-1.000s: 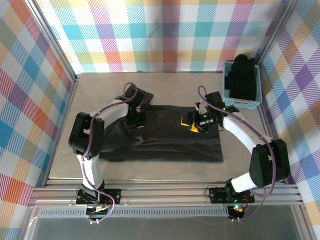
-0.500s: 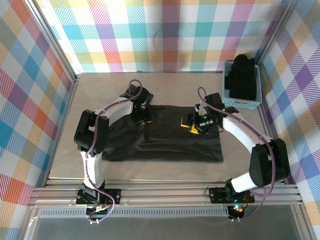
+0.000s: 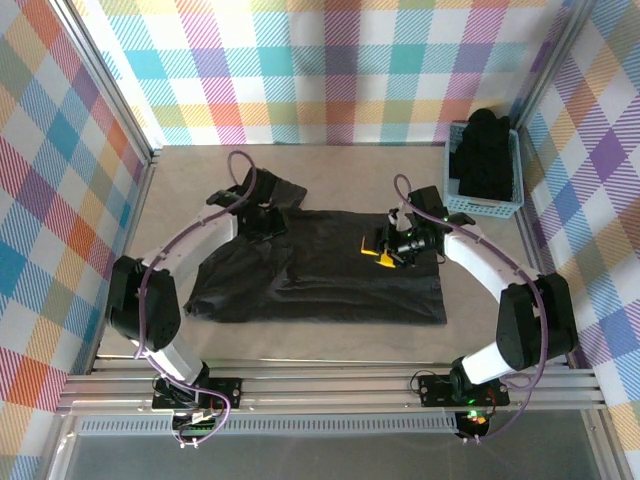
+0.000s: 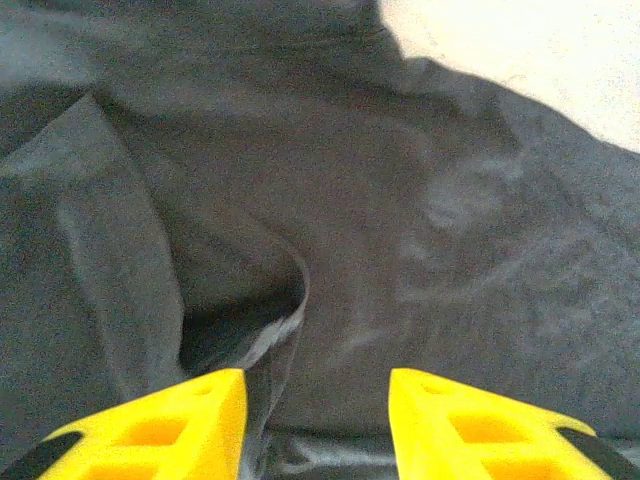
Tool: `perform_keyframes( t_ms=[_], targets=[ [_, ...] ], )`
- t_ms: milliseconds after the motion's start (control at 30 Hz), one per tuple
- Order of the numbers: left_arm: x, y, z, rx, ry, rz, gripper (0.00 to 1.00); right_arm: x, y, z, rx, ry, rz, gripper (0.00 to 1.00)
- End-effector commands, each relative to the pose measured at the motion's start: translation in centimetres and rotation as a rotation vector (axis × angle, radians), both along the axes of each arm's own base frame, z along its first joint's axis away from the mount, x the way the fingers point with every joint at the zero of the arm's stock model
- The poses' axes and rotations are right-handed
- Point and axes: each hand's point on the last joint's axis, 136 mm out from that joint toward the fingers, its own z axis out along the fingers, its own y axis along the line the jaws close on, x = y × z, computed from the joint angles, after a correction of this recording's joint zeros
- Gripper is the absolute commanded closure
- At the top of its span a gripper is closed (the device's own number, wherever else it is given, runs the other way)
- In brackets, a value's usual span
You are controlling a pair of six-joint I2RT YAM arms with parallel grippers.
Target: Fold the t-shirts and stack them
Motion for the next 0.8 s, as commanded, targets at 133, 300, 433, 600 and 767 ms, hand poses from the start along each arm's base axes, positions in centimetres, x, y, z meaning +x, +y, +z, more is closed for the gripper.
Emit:
perform_keyframes(
  t_ms=[133,300,433,600,767],
  targets=[
    [-2.9,2.5,-5.6,0.093,0.249,0.034,1.0,0.1,0.8,-0.3,0.032,0.023,0.02,0.56],
    [-2.1,1.3,-7.0,0.05,0.244,0.007,1.0,0.0,0.7,-0.4,0.029,0.025,0.014,0.57],
    [0.0,0.6,-8.5,0.059,0.242,0.001,1.0,-0.2,0.6,-0.6,0.028,0.032,0.01,0.57],
    [3.2,-0.7,-9.7,0.048,0.205,-0.008,1.0,-0.2,0.6,-0.6,0.027,0.033,0.01,0.57],
    [3.9,-3.0,-10.6,0.002,0.221,-0.057,1.0,-0.4,0.4,-0.7,0.016,0.034,0.009,0.57]
  ],
)
